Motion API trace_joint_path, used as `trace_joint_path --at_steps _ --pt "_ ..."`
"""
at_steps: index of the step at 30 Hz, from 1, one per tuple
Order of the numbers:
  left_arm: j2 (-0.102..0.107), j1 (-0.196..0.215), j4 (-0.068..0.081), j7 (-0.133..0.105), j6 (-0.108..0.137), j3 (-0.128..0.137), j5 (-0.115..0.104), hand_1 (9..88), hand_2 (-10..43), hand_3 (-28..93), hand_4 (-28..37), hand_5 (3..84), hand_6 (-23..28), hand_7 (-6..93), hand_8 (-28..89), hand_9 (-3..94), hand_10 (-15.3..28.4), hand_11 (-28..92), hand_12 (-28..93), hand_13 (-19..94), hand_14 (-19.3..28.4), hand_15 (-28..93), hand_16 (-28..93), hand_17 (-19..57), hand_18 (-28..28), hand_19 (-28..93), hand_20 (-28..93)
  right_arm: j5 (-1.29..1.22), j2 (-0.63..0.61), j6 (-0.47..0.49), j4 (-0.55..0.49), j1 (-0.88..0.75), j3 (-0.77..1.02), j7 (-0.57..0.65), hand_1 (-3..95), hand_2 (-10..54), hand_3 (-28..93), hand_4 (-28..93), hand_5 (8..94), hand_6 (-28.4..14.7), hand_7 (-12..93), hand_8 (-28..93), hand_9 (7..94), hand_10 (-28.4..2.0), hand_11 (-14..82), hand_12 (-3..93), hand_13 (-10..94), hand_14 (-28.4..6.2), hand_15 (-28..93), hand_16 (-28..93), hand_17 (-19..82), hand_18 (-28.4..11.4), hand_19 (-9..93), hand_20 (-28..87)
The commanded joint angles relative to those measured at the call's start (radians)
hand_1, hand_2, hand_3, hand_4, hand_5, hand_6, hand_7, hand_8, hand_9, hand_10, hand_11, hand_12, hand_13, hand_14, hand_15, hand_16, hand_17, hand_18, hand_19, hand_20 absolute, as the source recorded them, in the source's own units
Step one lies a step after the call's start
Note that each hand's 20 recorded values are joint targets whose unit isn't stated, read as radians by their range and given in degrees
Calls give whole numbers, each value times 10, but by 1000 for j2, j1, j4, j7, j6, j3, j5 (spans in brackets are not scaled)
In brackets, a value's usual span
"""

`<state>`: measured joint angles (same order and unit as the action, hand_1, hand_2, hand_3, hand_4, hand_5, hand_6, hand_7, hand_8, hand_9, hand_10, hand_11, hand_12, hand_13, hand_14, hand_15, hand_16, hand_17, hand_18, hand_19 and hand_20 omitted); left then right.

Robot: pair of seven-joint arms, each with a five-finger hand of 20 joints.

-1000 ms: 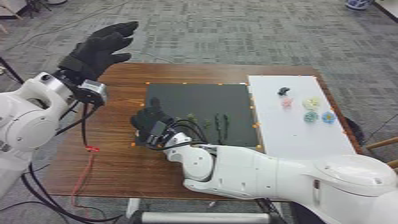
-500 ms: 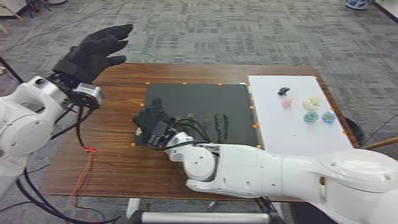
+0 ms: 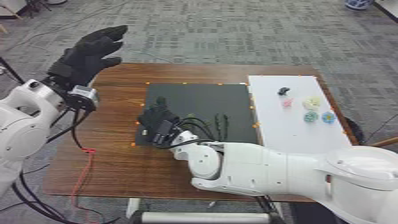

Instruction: Arrange flowers

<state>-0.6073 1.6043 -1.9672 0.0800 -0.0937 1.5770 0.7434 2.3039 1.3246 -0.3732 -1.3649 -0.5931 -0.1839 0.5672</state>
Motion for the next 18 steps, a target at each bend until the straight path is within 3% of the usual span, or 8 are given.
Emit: trace_joint_path --at_steps 1,11,13,17,18 --pt "2 36 -20 1 20 36 -6 230 -59 683 -283 180 14 169 -89 97 67 64 212 1 80 222 8 -186 173 326 92 -10 -23 -32 -57 37 -14 -9 334 -95 906 -283 557 53 450 -217 546 -79 398 273 441 -87 788 332 160 -174 734 534" --pt "-10 116 -46 -7 30 105 -1 229 -59 684 -283 179 15 169 -89 97 67 65 213 1 81 223 7 -187 174 327 92 -28 -98 -114 -156 54 -2 0 297 -95 903 -283 392 1 406 -207 422 -103 356 259 424 -93 757 310 152 -182 738 534" --pt "-18 155 -58 -9 33 136 1 230 -59 684 -283 180 15 169 -89 97 67 65 212 1 81 223 7 -187 174 326 91 -30 -159 -150 -206 39 39 -2 276 -95 917 -283 376 -7 400 -201 398 -108 352 255 406 -96 755 297 151 -184 739 532" --pt "-47 274 -99 -23 56 229 10 232 -57 680 -283 179 14 169 -88 97 67 65 213 0 81 223 7 -187 173 325 91 -35 -341 -196 -310 -21 168 2 267 -95 921 -283 350 -14 394 -198 371 -109 346 252 379 -99 744 276 147 -183 740 530" --pt "-57 290 -102 -16 59 241 10 231 -57 681 -283 179 14 170 -88 97 68 65 213 1 81 222 7 -186 173 326 92 -38 -386 -199 -316 -75 246 -20 266 -95 921 -283 348 -14 393 -197 368 -108 342 251 376 -99 742 271 147 -183 740 529"
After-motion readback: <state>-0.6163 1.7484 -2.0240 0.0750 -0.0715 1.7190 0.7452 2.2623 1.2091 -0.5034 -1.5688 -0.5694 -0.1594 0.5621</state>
